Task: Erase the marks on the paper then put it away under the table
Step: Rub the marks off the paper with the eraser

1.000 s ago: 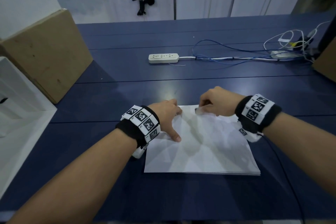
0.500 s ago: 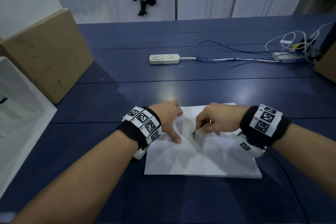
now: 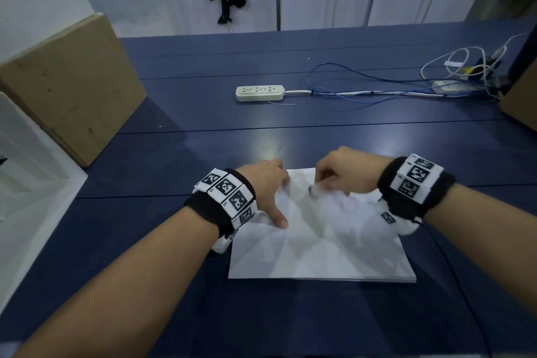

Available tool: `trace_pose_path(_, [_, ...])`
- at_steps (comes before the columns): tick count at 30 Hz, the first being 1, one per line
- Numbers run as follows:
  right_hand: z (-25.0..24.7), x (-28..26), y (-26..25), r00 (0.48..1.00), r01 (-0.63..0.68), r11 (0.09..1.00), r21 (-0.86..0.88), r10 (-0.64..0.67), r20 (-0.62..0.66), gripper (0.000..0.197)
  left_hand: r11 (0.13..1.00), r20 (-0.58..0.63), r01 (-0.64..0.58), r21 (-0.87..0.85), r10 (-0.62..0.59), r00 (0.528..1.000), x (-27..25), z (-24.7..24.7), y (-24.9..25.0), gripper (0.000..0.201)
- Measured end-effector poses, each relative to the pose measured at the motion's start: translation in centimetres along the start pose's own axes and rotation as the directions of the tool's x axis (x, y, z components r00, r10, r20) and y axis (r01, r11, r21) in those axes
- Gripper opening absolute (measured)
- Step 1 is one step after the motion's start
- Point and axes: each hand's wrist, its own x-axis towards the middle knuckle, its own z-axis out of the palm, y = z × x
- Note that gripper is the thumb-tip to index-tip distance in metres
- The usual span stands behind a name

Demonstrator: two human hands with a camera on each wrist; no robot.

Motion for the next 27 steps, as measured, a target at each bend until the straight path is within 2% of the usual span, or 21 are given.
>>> trace_pose_path(2, [-0.6, 0.8, 0.7, 0.987, -0.081, 0.997, -0.01, 0.079, -0.137, 0.026, 1.0, 0.001, -0.003, -0.001, 0.003, 1.0, -0.1, 0.0, 0.0, 0.095])
trace_pose_path(3, [-0.6, 0.7, 0.9, 0.984, -0.086, 0.996, 0.015, 0.087, -0.153, 0.026, 1.0, 0.0, -0.005, 0.003, 0.005, 1.0, -0.1, 0.0, 0.0, 0.097])
trace_pose_path(5, [-0.4, -0.2, 0.6, 0.998, -0.031, 0.997, 0.068, 0.035, -0.046, 0.022, 1.0, -0.009, 0.002, -0.009, -0.003, 1.0, 0.0, 0.1, -0.2, 0.096])
trace_pose_path(7, [0.3, -1.5, -0.6, 0.989, 0.018, 0.997, 0.08, -0.029, 0.146, 0.017, 1.0, -0.01, 0.007, -0.012, -0.007, 1.0, 0.1, 0.2, -0.2, 0.095])
trace_pose_path(8, [0.6, -1.8, -1.0, 0.979, 0.026, 0.997, 0.075, -0.041, 0.199, 0.016, 1.0, -0.007, 0.005, -0.007, -0.005, 1.0, 0.2, 0.2, -0.2, 0.095])
trace_pose_path(9, [0.7, -1.7, -1.2, 0.981, 0.031, 0.998, 0.061, -0.042, 0.19, 0.017, 1.0, -0.006, 0.003, -0.004, -0.003, 1.0, 0.2, 0.2, -0.2, 0.095])
trace_pose_path(11, [0.2, -0.6, -0.4, 0.999, 0.005, 1.0, 0.02, -0.005, 0.034, 0.022, 1.0, -0.005, 0.0, -0.003, 0.0, 1.0, 0.1, 0.1, -0.1, 0.093])
trace_pose_path(13, [-0.3, 0.4, 0.7, 0.992, -0.07, 0.998, -0.006, 0.069, -0.11, 0.026, 1.0, 0.002, -0.001, -0.001, 0.001, 1.0, 0.0, 0.0, -0.1, 0.095])
trace_pose_path(14, [-0.4, 0.5, 1.0, 0.987, -0.079, 0.997, 0.006, 0.079, -0.14, 0.027, 1.0, 0.003, 0.0, 0.003, 0.0, 1.0, 0.0, 0.0, -0.1, 0.096])
trace_pose_path(16, [-0.2, -0.3, 1.0, 0.997, -0.032, 0.998, 0.058, 0.036, -0.068, 0.023, 1.0, 0.0, 0.007, 0.002, -0.007, 1.0, 0.0, 0.1, -0.1, 0.096])
trace_pose_path(19, [0.6, -1.9, -0.4, 0.977, 0.039, 0.993, 0.113, -0.062, 0.206, 0.014, 1.0, 0.0, 0.013, 0.001, -0.013, 1.0, 0.0, 0.1, -0.1, 0.096])
trace_pose_path(20, [0.8, -2.0, -0.4, 0.971, 0.044, 0.993, 0.108, -0.068, 0.229, 0.014, 1.0, 0.003, 0.009, 0.004, -0.009, 1.0, 0.1, 0.1, 0.0, 0.095])
trace_pose_path(21, [0.8, -1.7, -0.2, 0.981, 0.045, 0.996, 0.077, -0.059, 0.185, 0.016, 1.0, 0.001, 0.005, 0.005, -0.005, 1.0, 0.0, 0.0, 0.0, 0.095])
trace_pose_path(24, [0.2, 0.0, 1.1, 0.995, -0.054, 0.998, 0.024, 0.056, -0.081, 0.025, 1.0, 0.002, 0.004, 0.003, -0.004, 1.0, -0.1, -0.1, 0.1, 0.095])
trace_pose_path(26, [0.0, -0.1, 1.1, 0.988, -0.08, 0.994, 0.068, 0.088, -0.123, 0.025, 1.0, 0.005, 0.008, 0.009, -0.008, 1.0, -0.1, -0.1, 0.1, 0.098])
trace_pose_path(27, [0.0, -0.5, 0.9, 0.995, -0.057, 0.995, 0.082, 0.063, -0.075, 0.022, 1.0, 0.006, 0.01, 0.011, -0.01, 1.0, -0.1, -0.1, 0.1, 0.099])
